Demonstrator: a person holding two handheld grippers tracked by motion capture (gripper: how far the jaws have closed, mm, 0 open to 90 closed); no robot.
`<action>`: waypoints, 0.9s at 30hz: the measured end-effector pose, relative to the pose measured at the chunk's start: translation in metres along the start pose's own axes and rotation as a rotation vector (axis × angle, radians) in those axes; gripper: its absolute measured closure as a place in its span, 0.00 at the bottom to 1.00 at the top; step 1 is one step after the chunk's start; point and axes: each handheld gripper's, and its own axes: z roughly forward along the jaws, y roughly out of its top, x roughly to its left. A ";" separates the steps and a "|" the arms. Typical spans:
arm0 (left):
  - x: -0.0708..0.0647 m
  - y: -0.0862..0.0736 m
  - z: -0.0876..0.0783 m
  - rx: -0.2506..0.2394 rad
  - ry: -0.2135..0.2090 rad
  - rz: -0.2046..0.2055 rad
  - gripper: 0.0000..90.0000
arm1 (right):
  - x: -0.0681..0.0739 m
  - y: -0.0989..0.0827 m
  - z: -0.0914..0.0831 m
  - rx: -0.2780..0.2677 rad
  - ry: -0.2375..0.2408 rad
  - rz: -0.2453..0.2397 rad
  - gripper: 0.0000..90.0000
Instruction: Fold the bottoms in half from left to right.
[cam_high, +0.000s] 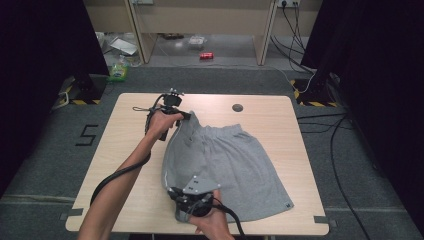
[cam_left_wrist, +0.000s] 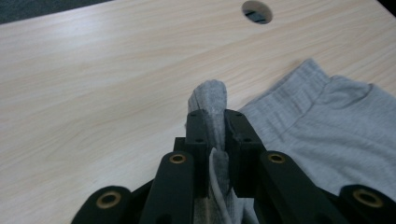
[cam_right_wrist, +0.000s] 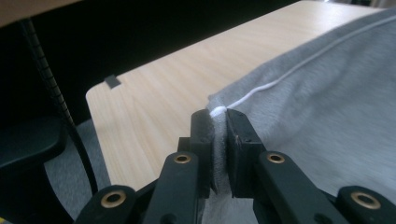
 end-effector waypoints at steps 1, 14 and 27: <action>-0.005 0.003 0.000 0.000 -0.002 0.000 0.89 | -0.002 -0.001 -0.007 -0.009 -0.005 0.014 0.92; -0.069 0.036 0.020 -0.006 -0.050 0.034 0.89 | -0.036 -0.026 -0.095 -0.115 -0.136 0.129 0.92; -0.119 0.051 0.051 -0.018 -0.090 0.051 0.89 | -0.067 -0.071 -0.170 -0.175 -0.300 0.238 0.92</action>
